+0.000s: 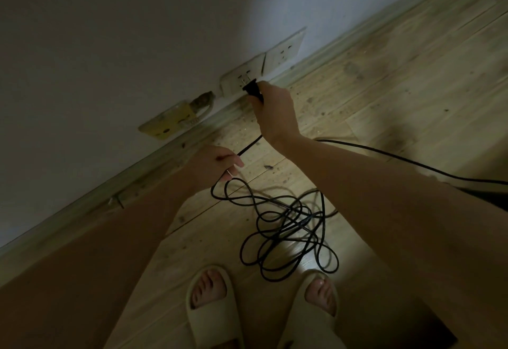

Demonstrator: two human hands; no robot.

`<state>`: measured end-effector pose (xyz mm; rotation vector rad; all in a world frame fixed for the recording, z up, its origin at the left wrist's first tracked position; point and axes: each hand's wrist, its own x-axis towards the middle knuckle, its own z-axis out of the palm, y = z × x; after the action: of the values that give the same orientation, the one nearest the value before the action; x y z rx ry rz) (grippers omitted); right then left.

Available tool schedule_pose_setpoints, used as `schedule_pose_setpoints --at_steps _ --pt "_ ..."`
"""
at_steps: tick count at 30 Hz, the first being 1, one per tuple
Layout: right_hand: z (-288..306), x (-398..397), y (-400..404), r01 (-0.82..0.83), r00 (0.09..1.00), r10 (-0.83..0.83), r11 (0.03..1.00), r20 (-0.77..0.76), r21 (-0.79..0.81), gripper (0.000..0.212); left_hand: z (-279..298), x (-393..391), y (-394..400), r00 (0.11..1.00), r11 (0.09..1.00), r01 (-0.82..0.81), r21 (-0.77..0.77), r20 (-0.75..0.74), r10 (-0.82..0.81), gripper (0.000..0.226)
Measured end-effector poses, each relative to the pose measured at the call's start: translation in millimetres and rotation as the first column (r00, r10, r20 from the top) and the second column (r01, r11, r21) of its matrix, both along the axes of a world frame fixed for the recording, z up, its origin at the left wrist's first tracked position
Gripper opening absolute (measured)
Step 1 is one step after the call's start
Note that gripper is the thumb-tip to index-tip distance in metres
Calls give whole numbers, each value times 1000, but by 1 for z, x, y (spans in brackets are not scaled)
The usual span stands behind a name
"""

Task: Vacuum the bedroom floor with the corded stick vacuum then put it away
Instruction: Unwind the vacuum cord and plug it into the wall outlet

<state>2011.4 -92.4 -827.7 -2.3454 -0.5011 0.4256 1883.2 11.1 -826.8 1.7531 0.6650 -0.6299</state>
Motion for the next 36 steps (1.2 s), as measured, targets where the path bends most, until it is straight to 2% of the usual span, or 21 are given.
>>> schedule_pose_setpoints --at_steps 4,5,9,20,24,27,34,36 --pt "-4 6 -2 145 989 -141 984 -42 100 26 1 1 2 999 1000 11 -8 34 -11 24" --pt "-5 8 -3 135 991 -133 986 -22 94 26 0 3 3 999 1000 14 -8 42 -13 23" --pt "-4 2 -2 -71 997 71 997 41 10 26 -6 5 6 997 997 76 3 13 -76 22" --pt "1 6 -6 -42 999 42 999 31 12 26 -5 7 7 994 994 105 -33 20 -104 23" --pt "5 8 -5 -51 997 55 997 62 -64 25 -8 10 4 995 992 102 -70 19 -101 21" --pt "9 14 -7 -87 995 89 995 38 -57 25 -7 12 0 997 993 81 -81 23 -80 20" --pt "20 26 -3 -163 982 180 959 55 -230 24 1 20 -5 997 990 74 -118 44 -69 21" --pt "21 27 -3 -195 978 207 952 26 -235 24 2 21 -5 997 990 77 -119 42 -72 21"
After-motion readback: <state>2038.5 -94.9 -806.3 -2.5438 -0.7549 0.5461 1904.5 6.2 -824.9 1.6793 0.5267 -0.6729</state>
